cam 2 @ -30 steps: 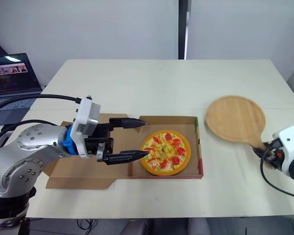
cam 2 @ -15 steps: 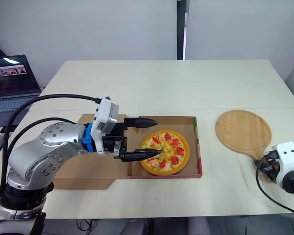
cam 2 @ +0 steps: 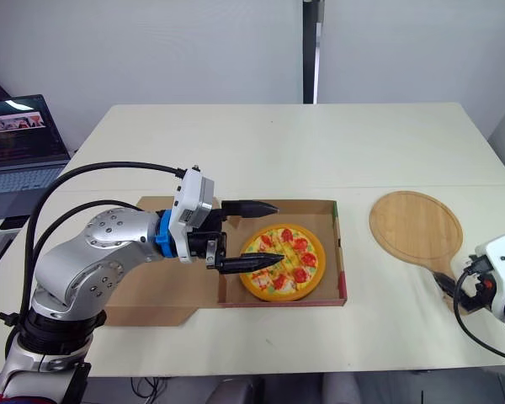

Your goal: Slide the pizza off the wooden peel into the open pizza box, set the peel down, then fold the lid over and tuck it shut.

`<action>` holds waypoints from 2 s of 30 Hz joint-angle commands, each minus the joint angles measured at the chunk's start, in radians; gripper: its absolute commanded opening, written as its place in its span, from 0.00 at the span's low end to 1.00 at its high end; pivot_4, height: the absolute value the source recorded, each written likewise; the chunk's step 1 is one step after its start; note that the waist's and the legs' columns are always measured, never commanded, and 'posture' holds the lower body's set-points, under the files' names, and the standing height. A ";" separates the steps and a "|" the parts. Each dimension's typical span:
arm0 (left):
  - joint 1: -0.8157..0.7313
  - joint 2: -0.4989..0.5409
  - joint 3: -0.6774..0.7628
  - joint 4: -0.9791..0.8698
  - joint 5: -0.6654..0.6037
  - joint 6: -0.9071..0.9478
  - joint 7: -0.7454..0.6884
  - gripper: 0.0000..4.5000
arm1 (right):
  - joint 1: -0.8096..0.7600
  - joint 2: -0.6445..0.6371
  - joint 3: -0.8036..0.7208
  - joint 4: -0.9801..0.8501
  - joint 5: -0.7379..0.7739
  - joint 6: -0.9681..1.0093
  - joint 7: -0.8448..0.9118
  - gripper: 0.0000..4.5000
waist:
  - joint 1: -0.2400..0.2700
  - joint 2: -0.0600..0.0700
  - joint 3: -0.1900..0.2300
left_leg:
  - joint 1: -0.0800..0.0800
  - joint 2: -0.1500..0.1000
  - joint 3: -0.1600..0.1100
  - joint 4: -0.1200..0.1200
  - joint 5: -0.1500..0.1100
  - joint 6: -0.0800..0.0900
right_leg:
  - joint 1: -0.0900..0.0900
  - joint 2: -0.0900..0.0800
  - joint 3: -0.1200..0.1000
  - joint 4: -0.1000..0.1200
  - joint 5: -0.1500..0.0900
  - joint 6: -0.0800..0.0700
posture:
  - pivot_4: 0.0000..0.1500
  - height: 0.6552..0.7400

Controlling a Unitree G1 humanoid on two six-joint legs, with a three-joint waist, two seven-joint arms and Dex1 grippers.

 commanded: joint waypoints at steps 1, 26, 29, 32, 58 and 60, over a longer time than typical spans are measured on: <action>0.044 0.004 0.068 -0.059 -0.013 -0.019 0.033 1.00 | -0.056 -0.033 0.039 0.013 -0.023 -0.118 0.025 1.00 | -0.003 0.000 0.000 | 0.000 0.000 0.000 0.000 0.000 0.000 | 0.000 0.000 0.000 0.000 0.000 0.000 | 1.00 1.00; 1.204 -0.303 0.924 -0.200 -0.887 0.031 0.597 1.00 | -0.981 0.094 0.742 0.238 0.054 -0.210 0.422 1.00 | -0.002 -0.012 0.006 | -0.001 0.002 -0.002 -0.001 -0.002 0.002 | -0.001 -0.002 -0.002 -0.002 -0.001 -0.002 | 1.00 1.00; 1.317 -0.352 0.937 -0.182 -1.048 -0.001 0.675 1.00 | -0.990 0.107 0.763 0.237 0.063 -0.204 0.452 1.00 | 0.005 -0.013 0.007 | -0.001 0.003 -0.002 -0.001 -0.002 0.002 | -0.002 -0.002 -0.002 -0.003 -0.001 -0.002 | 1.00 1.00; 1.376 -0.399 0.930 -0.148 -1.158 -0.043 0.754 1.00 | -0.998 0.116 0.775 0.234 0.068 -0.199 0.475 1.00 | 0.011 -0.013 0.007 | -0.002 0.002 -0.003 -0.001 -0.002 0.002 | -0.001 -0.002 -0.004 -0.003 -0.002 -0.002 | 1.00 1.00; 1.422 -0.485 0.735 -0.223 -1.222 -0.170 0.972 1.00 | -1.015 0.114 0.762 0.170 0.131 -0.119 0.525 1.00 | 0.006 -0.015 0.008 | -0.003 0.002 -0.001 -0.001 -0.002 0.002 | -0.002 -0.001 -0.002 -0.003 -0.003 -0.003 | 1.00 1.00; 1.445 -0.489 0.713 -0.224 -1.206 -0.173 0.984 1.00 | -1.016 0.119 0.770 0.169 0.133 -0.118 0.519 1.00 | 0.006 -0.015 0.008 | -0.003 0.002 -0.001 -0.001 -0.002 0.002 | -0.002 -0.001 -0.003 -0.003 -0.007 -0.005 | 1.00 1.00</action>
